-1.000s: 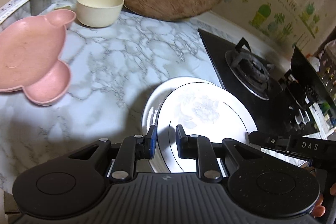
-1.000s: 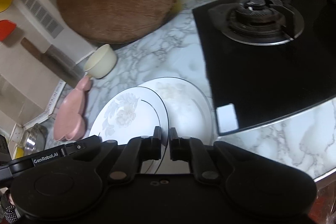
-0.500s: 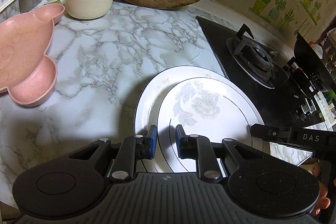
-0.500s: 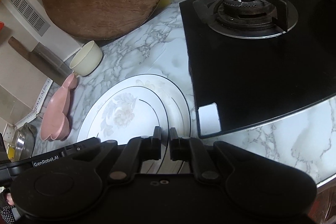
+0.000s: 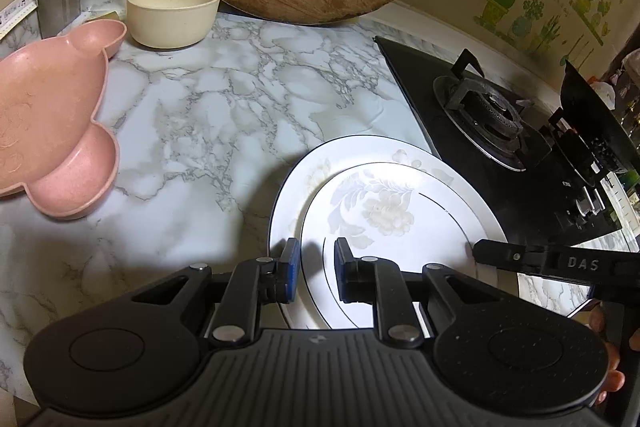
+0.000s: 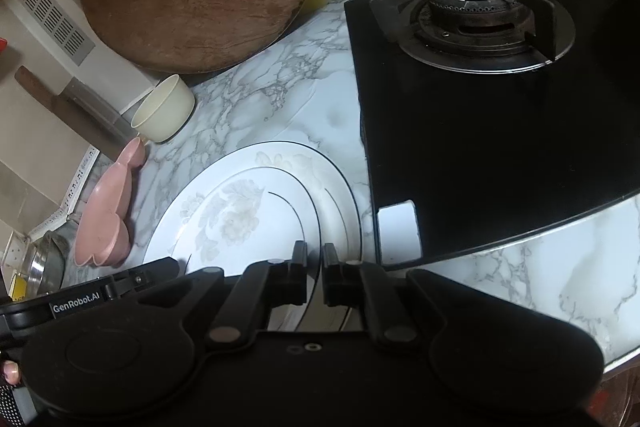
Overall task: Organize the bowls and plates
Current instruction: 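Open both tools and release the small plate on the stack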
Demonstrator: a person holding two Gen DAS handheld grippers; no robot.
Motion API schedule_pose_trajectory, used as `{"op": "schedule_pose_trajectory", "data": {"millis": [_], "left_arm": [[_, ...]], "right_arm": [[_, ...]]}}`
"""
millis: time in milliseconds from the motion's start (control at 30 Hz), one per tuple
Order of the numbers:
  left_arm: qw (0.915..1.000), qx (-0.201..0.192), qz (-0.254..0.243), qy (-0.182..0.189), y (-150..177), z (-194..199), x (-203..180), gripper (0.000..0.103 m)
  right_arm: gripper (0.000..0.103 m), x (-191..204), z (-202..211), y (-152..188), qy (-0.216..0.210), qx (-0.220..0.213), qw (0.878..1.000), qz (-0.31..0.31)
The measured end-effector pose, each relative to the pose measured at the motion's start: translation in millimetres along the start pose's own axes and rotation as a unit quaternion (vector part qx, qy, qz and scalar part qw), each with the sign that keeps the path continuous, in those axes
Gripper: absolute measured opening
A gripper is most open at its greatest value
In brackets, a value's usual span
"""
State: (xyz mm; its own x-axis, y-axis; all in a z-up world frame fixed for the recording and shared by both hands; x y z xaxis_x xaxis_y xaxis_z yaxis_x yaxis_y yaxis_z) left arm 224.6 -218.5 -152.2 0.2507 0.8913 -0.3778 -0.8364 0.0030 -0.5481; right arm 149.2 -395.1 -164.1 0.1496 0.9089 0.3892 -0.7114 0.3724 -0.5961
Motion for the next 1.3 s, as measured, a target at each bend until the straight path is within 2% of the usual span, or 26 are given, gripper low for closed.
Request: {"op": "schedule_pose_trajectory", "data": {"millis": [233, 333, 400, 533, 800, 1033, 1100, 1200, 1233, 1267, 1300], "left_arm": [[0.9998, -0.014, -0.011, -0.004, 2.4, 14.3, -1.4, 0.018], [0.9997, -0.02, -0.016, -0.004, 3.2, 21.2, -2.0, 0.018], [0.9994, -0.026, -0.02, -0.006, 3.7, 26.0, -2.8, 0.018], [0.9992, -0.034, -0.02, -0.007, 4.3, 35.5, -1.1, 0.018], [0.9975, -0.062, -0.033, -0.011, 4.6, 65.1, -0.5, 0.018], [0.9954, -0.084, -0.042, -0.018, 5.1, 93.1, 5.6, 0.019], [0.995, -0.089, -0.04, -0.018, 5.5, 101.3, 9.5, 0.023], [0.9937, -0.104, -0.035, -0.021, 5.0, 114.3, 16.4, 0.045], [0.9929, -0.112, -0.033, -0.023, 4.7, 119.6, 18.9, 0.055], [0.992, -0.12, -0.033, -0.024, 4.4, 124.9, 21.3, 0.061], [0.9912, -0.126, -0.032, -0.026, 3.4, 129.4, 23.9, 0.062]], "right_arm": [[0.01, 3.5, -7.1, -1.0, 0.017, 0.003, 1.0, 0.015], [0.014, 6.9, -6.4, -2.3, 0.024, 0.003, 0.999, 0.025], [0.021, 10.3, -2.5, -4.7, 0.033, -0.005, 0.999, 0.035], [0.024, 18.7, 8.7, -9.4, 0.044, -0.024, 0.997, 0.06], [0.04, 59.1, 34.3, -8.5, 0.054, -0.058, 0.99, 0.117], [0.056, 91.2, 51.7, -2.7, 0.063, -0.079, 0.985, 0.142], [0.06, 100.8, 56.0, -0.5, 0.064, -0.083, 0.983, 0.149], [0.068, 116.5, 62.2, 3.1, 0.061, -0.093, 0.981, 0.161], [0.069, 122.0, 63.9, 4.7, 0.06, -0.096, 0.98, 0.165], [0.071, 127.2, 65.2, 6.0, 0.058, -0.097, 0.979, 0.169], [0.074, 132.2, 66.5, 7.5, 0.058, -0.099, 0.978, 0.172]]}}
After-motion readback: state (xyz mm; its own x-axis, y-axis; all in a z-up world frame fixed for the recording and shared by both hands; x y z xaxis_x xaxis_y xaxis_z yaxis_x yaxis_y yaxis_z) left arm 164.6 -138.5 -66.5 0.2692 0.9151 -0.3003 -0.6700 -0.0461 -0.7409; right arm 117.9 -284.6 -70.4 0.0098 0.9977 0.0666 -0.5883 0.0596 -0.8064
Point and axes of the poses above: each gripper's, at about its wrist camera, not at the fingertips, and z roughly against the way its jaws point, x to its left, y to its underside, the point moved 7 cm from there along -z, roughly the way its jaws point, and after that the axes turned 7 degrees about z, right-handed, at the moved point
